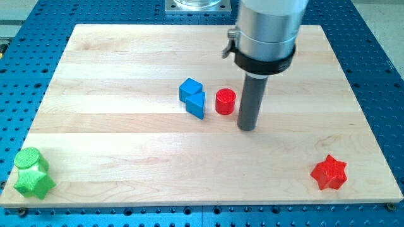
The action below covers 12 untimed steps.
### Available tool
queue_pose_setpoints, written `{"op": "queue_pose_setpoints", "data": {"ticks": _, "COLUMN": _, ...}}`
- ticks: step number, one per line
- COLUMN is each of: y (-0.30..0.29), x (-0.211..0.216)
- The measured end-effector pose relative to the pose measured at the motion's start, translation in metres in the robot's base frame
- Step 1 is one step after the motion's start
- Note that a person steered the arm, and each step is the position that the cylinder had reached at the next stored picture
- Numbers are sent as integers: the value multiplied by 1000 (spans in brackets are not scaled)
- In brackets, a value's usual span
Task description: Push the red star into the bottom side of red circle
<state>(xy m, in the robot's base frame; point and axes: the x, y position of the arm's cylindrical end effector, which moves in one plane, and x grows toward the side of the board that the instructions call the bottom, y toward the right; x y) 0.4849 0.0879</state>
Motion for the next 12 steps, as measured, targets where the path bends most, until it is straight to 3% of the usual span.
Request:
{"op": "queue_pose_setpoints", "data": {"ticks": 1, "y": -17, "x": -31}}
{"op": "queue_pose_setpoints", "data": {"ticks": 3, "y": -50, "x": -34}}
{"op": "queue_pose_setpoints", "data": {"ticks": 4, "y": 4, "x": -29}}
{"op": "queue_pose_setpoints", "data": {"ticks": 5, "y": 63, "x": 9}}
{"op": "queue_pose_setpoints", "data": {"ticks": 6, "y": 152, "x": 22}}
{"op": "queue_pose_setpoints", "data": {"ticks": 7, "y": 194, "x": 80}}
{"op": "queue_pose_setpoints", "data": {"ticks": 8, "y": 177, "x": 120}}
{"op": "queue_pose_setpoints", "data": {"ticks": 9, "y": 117, "x": 111}}
{"op": "queue_pose_setpoints", "data": {"ticks": 11, "y": 44, "x": 53}}
{"op": "queue_pose_setpoints", "data": {"ticks": 12, "y": 27, "x": 79}}
